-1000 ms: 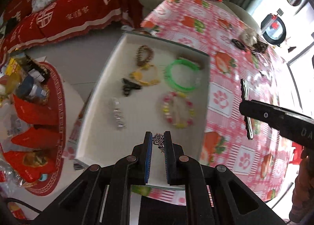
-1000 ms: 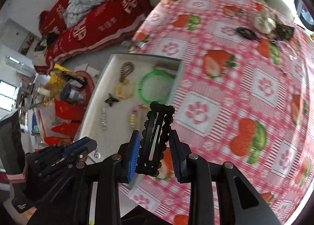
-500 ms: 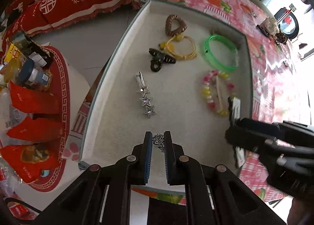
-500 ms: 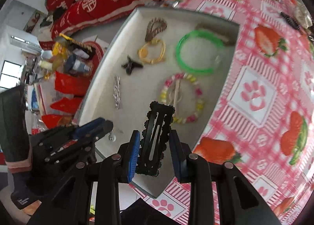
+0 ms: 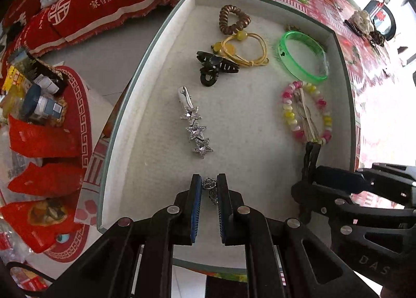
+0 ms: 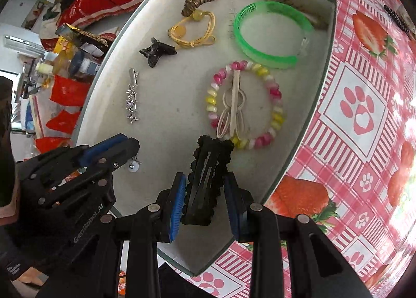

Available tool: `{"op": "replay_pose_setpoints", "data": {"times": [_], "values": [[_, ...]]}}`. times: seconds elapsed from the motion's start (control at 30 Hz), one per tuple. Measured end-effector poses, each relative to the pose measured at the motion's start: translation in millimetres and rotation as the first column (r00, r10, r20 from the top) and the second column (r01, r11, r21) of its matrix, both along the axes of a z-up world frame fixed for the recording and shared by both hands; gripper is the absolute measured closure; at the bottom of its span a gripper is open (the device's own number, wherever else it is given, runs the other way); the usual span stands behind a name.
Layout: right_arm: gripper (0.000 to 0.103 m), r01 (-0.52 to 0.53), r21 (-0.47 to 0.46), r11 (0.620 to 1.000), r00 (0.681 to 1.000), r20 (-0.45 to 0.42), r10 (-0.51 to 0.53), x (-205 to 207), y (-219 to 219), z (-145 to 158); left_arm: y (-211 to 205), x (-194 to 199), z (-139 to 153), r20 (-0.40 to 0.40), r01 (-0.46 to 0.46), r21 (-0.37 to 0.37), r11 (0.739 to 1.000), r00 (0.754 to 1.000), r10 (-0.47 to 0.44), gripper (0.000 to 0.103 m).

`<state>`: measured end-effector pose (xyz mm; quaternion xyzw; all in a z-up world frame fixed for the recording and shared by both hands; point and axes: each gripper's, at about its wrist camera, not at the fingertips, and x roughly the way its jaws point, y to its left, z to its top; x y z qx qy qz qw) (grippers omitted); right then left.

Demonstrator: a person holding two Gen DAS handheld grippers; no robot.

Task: Organize jewelry
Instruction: 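Open the right gripper to drop the snap clip while the left releases the silver charm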

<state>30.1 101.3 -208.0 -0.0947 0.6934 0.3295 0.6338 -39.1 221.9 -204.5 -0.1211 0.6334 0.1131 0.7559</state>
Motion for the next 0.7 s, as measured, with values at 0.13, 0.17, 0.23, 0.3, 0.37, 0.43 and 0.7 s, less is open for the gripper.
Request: {"op": "replay_pose_setpoints", "data": {"times": [0.13,0.17,0.23,0.3,0.37,0.43,0.7], "values": [[0.069,-0.005,-0.004,1.000,1.000,0.009,0.005,-0.8,2.3,1.4,-1.5,0.6,0.0,-0.004,0.004,0.009,1.000,1.000,-0.004,0.085],[0.069,-0.006,-0.004,1.000,1.000,0.009,0.006,-1.0,3.2,1.2,-1.6,0.6,0.3,-0.004,0.003,0.010,1.000,1.000,-0.003,0.085],[0.067,-0.004,-0.002,1.000,1.000,0.006,0.004,-0.8,3.2,1.6,-1.0,0.9,0.4,-0.005,0.000,0.008,1.000,1.000,0.000,0.085],[0.062,-0.003,0.005,1.000,1.000,-0.001,0.003,-1.1,3.0,2.1,-0.7,1.2,1.0,-0.007,-0.003,0.009,1.000,1.000,0.003,0.085],[0.059,-0.003,0.010,1.000,1.000,0.000,0.003,-1.2,3.8,4.3,0.0,0.8,2.5,-0.006,-0.006,0.014,1.000,1.000,0.006,0.085],[0.058,0.000,0.018,1.000,1.000,0.007,0.000,-0.6,3.9,8.5,0.8,0.2,4.5,-0.004,-0.009,0.018,1.000,1.000,0.009,0.085],[0.056,0.052,0.060,0.997,0.997,0.055,-0.055,10.7,-8.3,40.6,3.1,2.6,15.9,0.006,-0.009,0.030,1.000,1.000,0.008,0.085]]}}
